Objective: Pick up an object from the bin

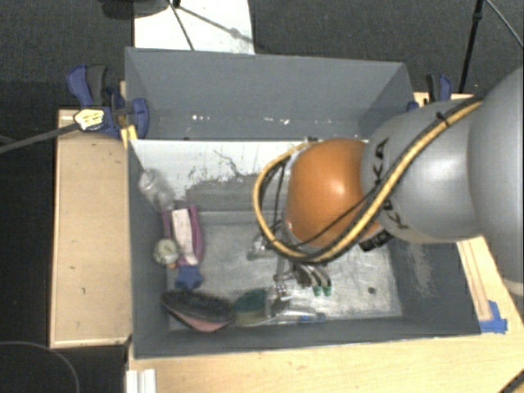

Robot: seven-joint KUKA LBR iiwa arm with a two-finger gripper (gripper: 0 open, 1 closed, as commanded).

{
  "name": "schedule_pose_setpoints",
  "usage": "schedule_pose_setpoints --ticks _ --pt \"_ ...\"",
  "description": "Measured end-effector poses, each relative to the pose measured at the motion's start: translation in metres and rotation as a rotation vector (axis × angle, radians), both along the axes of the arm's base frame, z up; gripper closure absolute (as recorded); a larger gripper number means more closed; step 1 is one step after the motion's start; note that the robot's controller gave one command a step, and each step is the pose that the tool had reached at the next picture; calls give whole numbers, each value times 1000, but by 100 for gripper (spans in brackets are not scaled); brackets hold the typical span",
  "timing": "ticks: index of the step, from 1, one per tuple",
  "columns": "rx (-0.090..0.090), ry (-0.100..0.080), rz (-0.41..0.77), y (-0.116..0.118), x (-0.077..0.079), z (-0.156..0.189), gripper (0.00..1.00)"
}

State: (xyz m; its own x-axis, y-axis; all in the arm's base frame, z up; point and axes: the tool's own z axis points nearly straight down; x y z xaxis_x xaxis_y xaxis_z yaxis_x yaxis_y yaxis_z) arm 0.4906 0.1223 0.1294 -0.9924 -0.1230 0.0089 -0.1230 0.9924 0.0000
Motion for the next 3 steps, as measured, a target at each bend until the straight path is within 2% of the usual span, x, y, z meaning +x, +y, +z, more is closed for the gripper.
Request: schedule_pose_setpoints --ticks 1,2,3 --pt "-2 1 -48 2 20 -34 0" --pt "-4 14 -52 2 17 -36 100" --pt "5 -17 247 41 18 88 100"
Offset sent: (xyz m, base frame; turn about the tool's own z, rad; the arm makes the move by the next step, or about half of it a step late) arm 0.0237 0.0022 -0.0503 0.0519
